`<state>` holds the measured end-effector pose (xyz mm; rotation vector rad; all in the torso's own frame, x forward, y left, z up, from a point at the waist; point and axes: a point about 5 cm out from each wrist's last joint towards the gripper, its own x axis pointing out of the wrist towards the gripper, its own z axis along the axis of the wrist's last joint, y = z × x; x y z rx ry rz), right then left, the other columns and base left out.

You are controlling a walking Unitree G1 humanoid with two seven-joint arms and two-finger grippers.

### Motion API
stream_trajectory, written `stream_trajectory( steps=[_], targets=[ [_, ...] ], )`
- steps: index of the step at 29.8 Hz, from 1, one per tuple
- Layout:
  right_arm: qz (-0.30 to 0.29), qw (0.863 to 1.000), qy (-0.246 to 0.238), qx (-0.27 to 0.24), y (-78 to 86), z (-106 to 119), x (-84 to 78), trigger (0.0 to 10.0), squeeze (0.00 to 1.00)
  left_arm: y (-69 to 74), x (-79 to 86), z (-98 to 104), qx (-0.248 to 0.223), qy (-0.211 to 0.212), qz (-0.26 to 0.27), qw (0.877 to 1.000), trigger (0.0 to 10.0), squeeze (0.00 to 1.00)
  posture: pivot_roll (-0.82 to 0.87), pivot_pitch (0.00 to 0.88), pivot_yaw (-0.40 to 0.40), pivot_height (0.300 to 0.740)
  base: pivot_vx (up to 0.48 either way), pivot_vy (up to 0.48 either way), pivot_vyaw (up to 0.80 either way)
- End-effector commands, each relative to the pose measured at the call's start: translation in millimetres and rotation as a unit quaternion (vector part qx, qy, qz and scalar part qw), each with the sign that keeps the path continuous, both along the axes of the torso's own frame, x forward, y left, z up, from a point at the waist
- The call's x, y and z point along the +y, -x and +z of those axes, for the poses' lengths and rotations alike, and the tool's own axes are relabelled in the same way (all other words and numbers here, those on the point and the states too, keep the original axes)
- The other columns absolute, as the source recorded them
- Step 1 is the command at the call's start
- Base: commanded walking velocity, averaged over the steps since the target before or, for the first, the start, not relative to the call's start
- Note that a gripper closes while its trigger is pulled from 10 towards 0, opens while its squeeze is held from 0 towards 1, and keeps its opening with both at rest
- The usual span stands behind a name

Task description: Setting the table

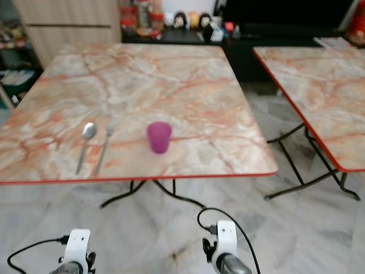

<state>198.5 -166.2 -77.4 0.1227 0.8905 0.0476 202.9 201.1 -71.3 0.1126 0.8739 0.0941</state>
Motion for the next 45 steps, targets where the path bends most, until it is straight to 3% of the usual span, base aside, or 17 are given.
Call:
stream_trajectory(
  steps=[1,18,37,45],
  targets=[
    [-0.002,1.000,0.004,-0.004,-2.9,1.6,-2.1,10.0,0.00,2.7,-0.8,-2.0,0.011,0.001,-0.002,1.000,10.0,0.00,0.07,0.077,-0.074,0.740,0.000,0.000,0.00],
    [-0.004,1.000,0.000,-0.004,-1.3,0.7,0.7,10.0,0.00,4.8,-2.2,-3.3,0.015,-0.004,-0.018,1.000,10.0,0.00,0.07,0.083,-0.068,0.740,0.000,0.000,0.00],
    [-0.003,1.000,0.000,0.000,1.9,-0.9,0.8,10.0,0.00,6.4,-1.3,-3.9,0.016,-0.004,-0.018,1.000,10.0,0.00,0.07,0.090,-0.067,0.740,0.000,-0.294,0.00],
    [-0.002,1.000,0.001,-0.001,1.0,-0.4,0.1,10.0,0.00,5.6,0.7,-3.1,0.014,-0.008,-0.009,1.000,10.0,0.00,0.07,0.091,-0.070,0.740,0.000,0.000,0.00]
  ],
)
